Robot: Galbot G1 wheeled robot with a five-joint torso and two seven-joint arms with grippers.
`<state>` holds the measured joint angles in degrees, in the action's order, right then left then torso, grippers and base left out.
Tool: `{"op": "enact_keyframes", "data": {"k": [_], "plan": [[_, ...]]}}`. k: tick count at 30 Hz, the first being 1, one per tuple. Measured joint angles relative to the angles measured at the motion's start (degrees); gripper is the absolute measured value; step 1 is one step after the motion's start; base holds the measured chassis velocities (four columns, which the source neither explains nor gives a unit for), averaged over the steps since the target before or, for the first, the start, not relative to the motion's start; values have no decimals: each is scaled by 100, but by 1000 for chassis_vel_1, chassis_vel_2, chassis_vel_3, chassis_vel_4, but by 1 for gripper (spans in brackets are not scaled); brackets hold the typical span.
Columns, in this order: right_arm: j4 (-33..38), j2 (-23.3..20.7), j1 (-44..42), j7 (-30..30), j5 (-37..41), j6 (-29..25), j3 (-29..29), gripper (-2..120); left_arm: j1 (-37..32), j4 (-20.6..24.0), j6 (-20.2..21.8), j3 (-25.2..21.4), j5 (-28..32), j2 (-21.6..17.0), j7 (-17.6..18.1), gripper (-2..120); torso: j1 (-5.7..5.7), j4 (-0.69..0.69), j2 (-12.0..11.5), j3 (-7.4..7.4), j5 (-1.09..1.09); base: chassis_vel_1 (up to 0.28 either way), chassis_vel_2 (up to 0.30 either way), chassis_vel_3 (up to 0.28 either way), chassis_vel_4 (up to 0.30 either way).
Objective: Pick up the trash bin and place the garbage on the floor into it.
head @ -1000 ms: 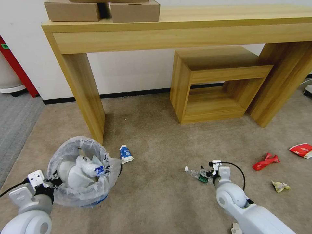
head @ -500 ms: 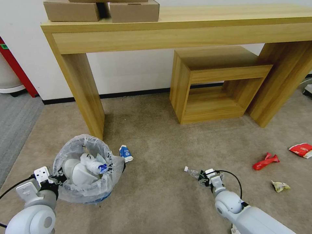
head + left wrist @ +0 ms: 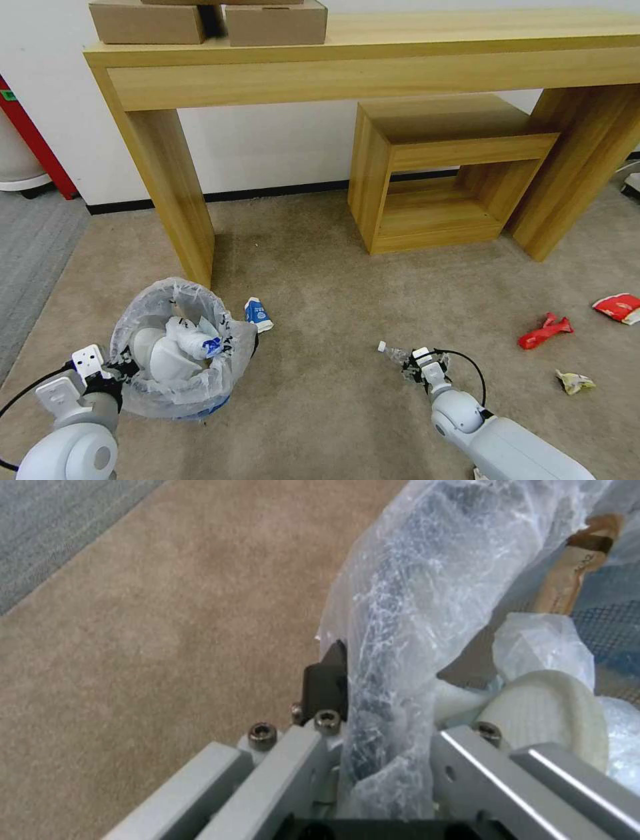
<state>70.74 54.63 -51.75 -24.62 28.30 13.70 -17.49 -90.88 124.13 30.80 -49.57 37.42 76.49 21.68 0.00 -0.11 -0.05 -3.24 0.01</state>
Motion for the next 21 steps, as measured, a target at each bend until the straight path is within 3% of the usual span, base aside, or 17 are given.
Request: {"op": "enact_keyframes", "data": {"k": [6, 9, 21], "plan": [[-167, 67, 33, -4, -41, -94, -24, 78, -9, 8, -28, 11, -14, 2, -9, 1, 0, 0, 0, 0, -1, 0, 0, 0, 0], [-212, 96, 26, -17, -87, -180, -29, 59, -3, -10, -52, 34, -33, 13, -20, 1, 0, -1, 0, 0, -1, 0, 0, 0, 0], [48, 20, -155, 34, -75, -432, 155, 22, 51, -93, -66, 67, -60, -2, -20, 1, 0, -1, 0, 0, 1, 0, 0, 0, 0]]}}
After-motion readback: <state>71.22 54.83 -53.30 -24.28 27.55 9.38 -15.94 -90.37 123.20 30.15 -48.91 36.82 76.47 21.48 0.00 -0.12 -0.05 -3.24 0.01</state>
